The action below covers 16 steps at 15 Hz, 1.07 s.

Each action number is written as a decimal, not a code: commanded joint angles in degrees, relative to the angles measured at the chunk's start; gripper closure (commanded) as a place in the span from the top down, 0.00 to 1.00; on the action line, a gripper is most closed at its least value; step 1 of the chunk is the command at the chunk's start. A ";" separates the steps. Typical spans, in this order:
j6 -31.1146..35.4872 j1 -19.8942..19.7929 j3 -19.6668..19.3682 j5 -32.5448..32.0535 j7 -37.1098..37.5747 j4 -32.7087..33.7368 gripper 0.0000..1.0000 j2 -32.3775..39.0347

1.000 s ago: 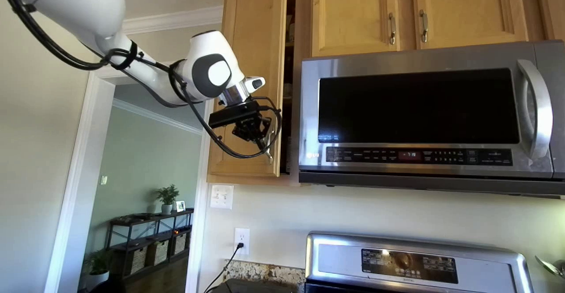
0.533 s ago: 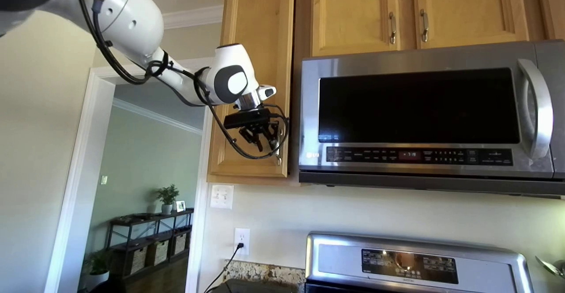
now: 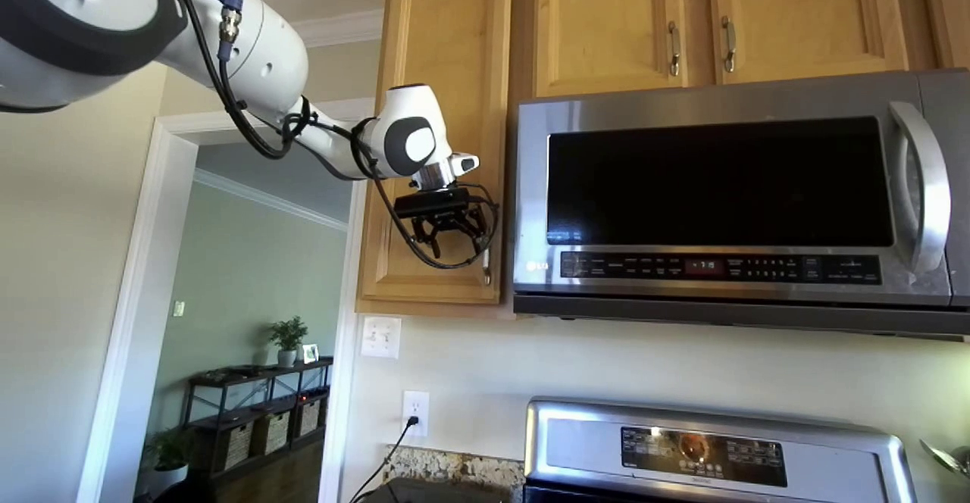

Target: Close the top cupboard door

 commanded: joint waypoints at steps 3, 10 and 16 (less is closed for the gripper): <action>-13.29 -2.84 0.12 0.69 -9.32 -7.36 1.00 -7.38; -26.33 -4.26 -1.83 -2.90 -13.65 -20.64 1.00 -14.72; -30.74 -4.39 -2.12 -5.31 -9.90 -30.85 1.00 -16.86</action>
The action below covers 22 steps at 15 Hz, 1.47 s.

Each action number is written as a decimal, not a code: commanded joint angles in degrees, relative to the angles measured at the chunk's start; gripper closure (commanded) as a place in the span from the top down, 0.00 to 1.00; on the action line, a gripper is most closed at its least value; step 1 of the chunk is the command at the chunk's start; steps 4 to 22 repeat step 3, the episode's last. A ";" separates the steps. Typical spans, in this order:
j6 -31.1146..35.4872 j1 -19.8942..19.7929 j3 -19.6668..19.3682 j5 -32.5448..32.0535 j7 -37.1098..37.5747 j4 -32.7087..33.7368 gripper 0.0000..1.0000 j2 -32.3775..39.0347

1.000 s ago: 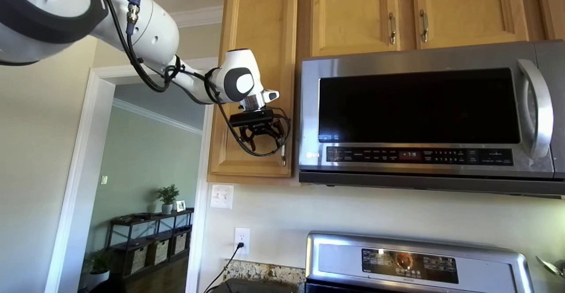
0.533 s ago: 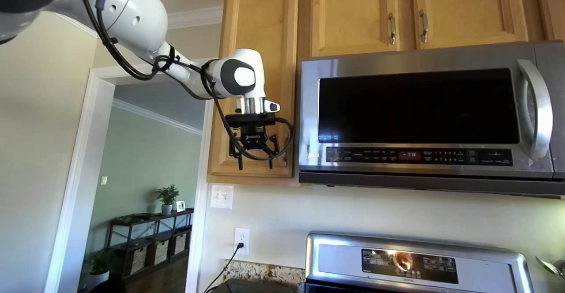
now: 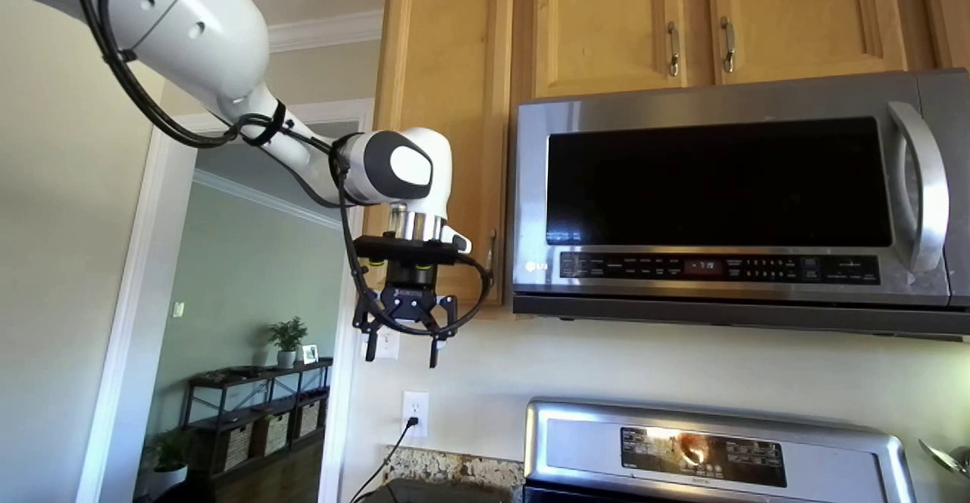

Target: Close the top cupboard door

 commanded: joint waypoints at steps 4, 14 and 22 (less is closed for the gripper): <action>-0.22 0.11 -0.13 -0.65 1.13 -3.35 1.00 -0.28; -0.22 0.11 -0.13 -0.65 1.13 -3.35 1.00 -0.28; -0.22 0.11 -0.13 -0.65 1.13 -3.35 1.00 -0.28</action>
